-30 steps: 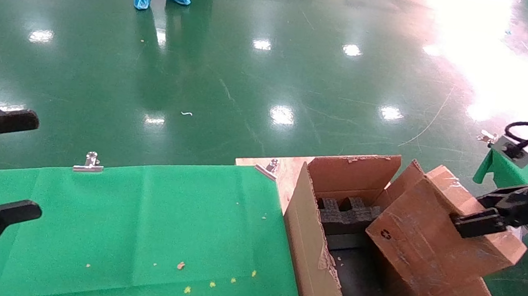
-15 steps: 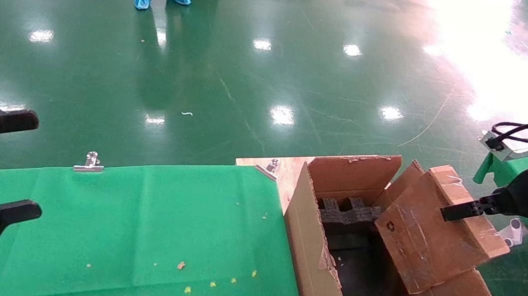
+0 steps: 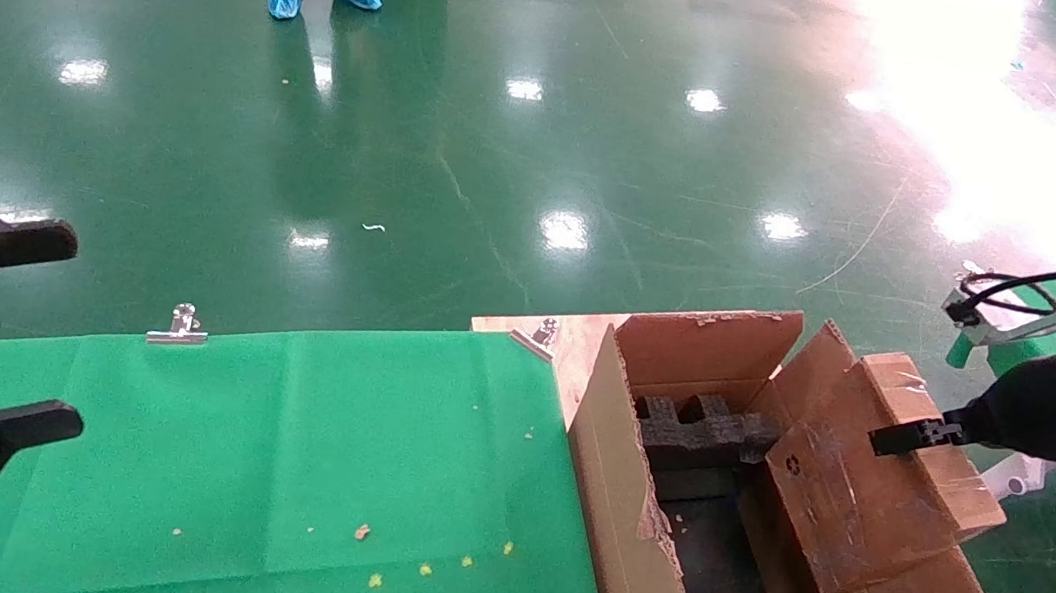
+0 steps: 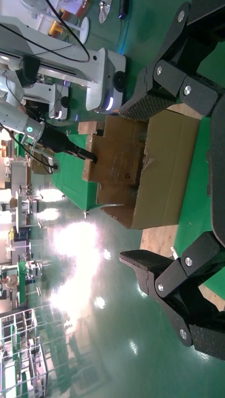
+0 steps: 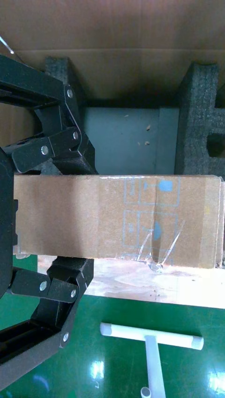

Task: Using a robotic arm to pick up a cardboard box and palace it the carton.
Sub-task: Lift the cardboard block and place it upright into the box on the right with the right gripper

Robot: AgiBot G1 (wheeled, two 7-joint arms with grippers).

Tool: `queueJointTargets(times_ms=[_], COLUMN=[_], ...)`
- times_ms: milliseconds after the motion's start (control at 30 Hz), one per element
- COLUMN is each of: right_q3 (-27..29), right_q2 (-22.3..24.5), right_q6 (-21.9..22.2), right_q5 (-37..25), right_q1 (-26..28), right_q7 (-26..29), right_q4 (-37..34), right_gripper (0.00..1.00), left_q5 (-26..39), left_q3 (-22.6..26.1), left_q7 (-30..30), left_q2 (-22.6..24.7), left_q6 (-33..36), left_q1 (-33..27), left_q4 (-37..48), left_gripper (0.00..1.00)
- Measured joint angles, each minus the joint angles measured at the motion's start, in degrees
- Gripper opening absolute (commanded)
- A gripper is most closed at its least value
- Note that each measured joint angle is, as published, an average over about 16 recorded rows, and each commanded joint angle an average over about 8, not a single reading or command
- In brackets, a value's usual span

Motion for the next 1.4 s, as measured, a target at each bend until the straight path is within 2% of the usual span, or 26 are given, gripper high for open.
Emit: queueJointTargets(times_ms=[267, 667, 1000, 1400], right_q3=[-0.5, -0.1, 0.8, 2.4], right_q2=[-0.2, -1.7, -3.3, -5.3], right_q6=[4.6, 9.0, 10.9, 11.2], right_q5=[0.1, 2.3, 4.8, 8.0], right_q1=[-3.8, -10.5, -15.5, -20.4], right_q7=[2.1, 0.6, -1.7, -5.3], right_q4=[0.8, -1.3, -4.4, -8.5], right_gripper=[0.0, 0.0, 0.0, 0.0], left_q5=[0.0, 0.0, 0.0, 0.0], left_q3=[0.0, 0.0, 0.0, 0.0], left_q7=[0.0, 0.0, 0.0, 0.0], left_q2=[0.0, 0.0, 0.0, 0.0], left_q6=[0.0, 0.0, 0.0, 0.0], left_q1=[0.0, 0.0, 0.0, 0.0], left_q4=[0.0, 0.0, 0.0, 0.0], left_gripper=[1.0, 1.0, 1.0, 1.0])
